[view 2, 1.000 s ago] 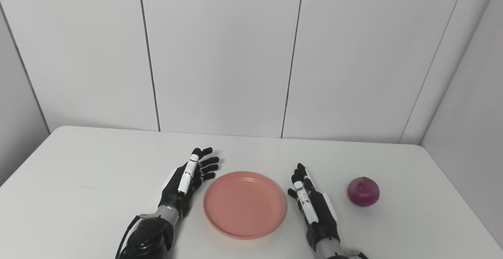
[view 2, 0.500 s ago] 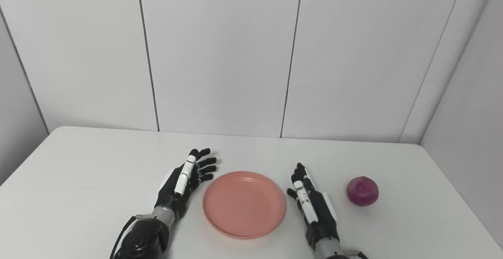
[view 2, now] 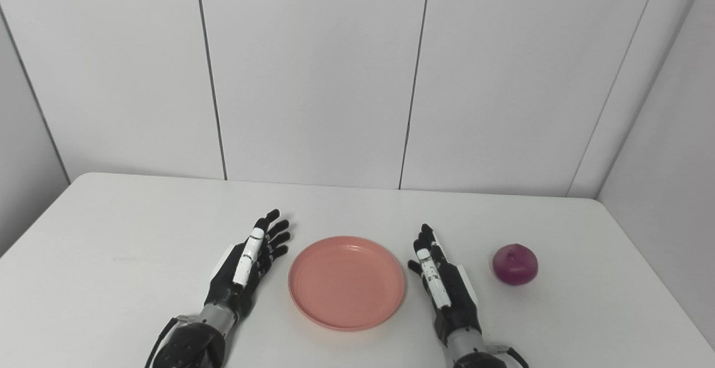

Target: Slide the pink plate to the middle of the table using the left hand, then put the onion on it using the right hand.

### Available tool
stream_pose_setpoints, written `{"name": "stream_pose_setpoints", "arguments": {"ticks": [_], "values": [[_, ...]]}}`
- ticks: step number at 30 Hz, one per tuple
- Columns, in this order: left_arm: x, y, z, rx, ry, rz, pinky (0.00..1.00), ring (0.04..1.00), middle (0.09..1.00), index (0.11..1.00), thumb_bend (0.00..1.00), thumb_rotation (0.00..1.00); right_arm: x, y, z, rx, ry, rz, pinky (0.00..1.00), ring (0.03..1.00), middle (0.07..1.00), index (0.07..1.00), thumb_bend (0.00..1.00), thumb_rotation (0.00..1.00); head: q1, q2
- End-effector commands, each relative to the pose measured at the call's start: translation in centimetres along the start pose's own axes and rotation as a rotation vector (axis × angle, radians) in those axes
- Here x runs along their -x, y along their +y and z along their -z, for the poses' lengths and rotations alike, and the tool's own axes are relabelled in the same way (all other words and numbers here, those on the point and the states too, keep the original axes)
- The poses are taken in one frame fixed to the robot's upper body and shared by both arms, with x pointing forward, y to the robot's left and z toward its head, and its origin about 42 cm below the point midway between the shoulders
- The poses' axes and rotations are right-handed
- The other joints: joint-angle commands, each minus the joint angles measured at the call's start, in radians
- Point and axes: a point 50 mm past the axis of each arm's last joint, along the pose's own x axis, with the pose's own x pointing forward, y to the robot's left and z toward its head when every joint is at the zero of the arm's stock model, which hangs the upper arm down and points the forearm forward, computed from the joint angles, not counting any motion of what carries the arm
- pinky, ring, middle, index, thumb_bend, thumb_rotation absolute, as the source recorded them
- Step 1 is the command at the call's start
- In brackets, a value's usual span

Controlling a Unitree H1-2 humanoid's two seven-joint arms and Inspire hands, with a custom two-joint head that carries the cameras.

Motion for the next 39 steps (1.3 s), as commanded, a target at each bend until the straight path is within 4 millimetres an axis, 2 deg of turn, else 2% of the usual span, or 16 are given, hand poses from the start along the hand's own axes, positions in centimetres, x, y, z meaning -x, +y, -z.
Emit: {"name": "stream_pose_setpoints", "arguments": {"ticks": [1,11,15,18,26,30,33,36,37,39], "values": [[0.7,0.0,1.1,-0.001,0.054,0.002,0.93,0.935,0.949,0.959,0.61,1.0,-1.5,0.4,-3.1,0.007,-0.106,-0.005,1.0,1.0,0.998,1.0,0.53,0.85,-0.006,0.006],[0.8,-0.9,1.2,0.036,0.047,-0.028,0.93,0.94,0.949,0.958,0.58,1.0,-2.0,-1.8,-5.7,0.051,-0.187,0.063,1.0,1.0,1.0,1.0,0.57,0.88,-0.013,0.037],[0.8,-1.4,1.1,0.039,0.044,-0.03,0.92,0.92,0.93,0.941,0.55,1.0,-2.2,-3.0,-6.7,0.092,-0.227,0.087,1.0,1.0,0.999,1.0,0.55,0.86,-0.016,0.039],[0.7,-1.5,1.2,0.041,0.042,-0.026,0.92,0.922,0.934,0.941,0.54,1.0,-2.5,-4.4,-7.4,0.158,-0.258,0.116,1.0,1.0,0.989,0.999,0.58,0.84,-0.016,0.039],[0.7,-1.6,1.4,0.05,0.039,-0.012,0.94,0.931,0.938,0.945,0.56,1.0,-2.8,-7.3,-8.9,0.404,-0.305,0.251,0.99,0.964,0.929,0.954,0.58,0.83,-0.041,0.042],[0.7,-1.7,1.4,0.048,0.039,-0.013,0.93,0.927,0.933,0.938,0.58,1.0,-2.9,-8.7,-9.7,0.5,-0.312,0.301,0.91,0.93,0.914,0.938,0.59,0.64,-0.05,0.039],[0.7,-1.7,1.5,0.045,0.04,-0.011,0.92,0.925,0.931,0.935,0.59,1.0,-2.9,-9.5,-10.3,0.588,-0.283,0.345,0.9,0.918,0.905,0.931,0.6,0.57,-0.061,0.034],[0.8,-1.5,1.5,0.042,0.039,-0.01,0.93,0.929,0.932,0.934,0.59,1.0,-2.8,-10.2,-11.0,0.667,-0.253,0.38,0.81,0.881,0.895,0.916,0.68,0.41,-0.085,0.031],[0.9,-1.4,1.5,0.039,0.039,-0.007,0.93,0.931,0.935,0.938,0.59,1.0,-2.8,-10.4,-11.2,0.707,-0.241,0.39,0.76,0.86,0.897,0.912,0.72,0.39,-0.093,0.03],[0.9,-1.2,1.6,0.035,0.04,-0.006,0.93,0.93,0.934,0.94,0.59,1.0,-2.8,-10.8,-11.9,0.794,-0.22,0.408,0.78,0.873,0.892,0.904,0.76,0.42,-0.109,0.029]]}}
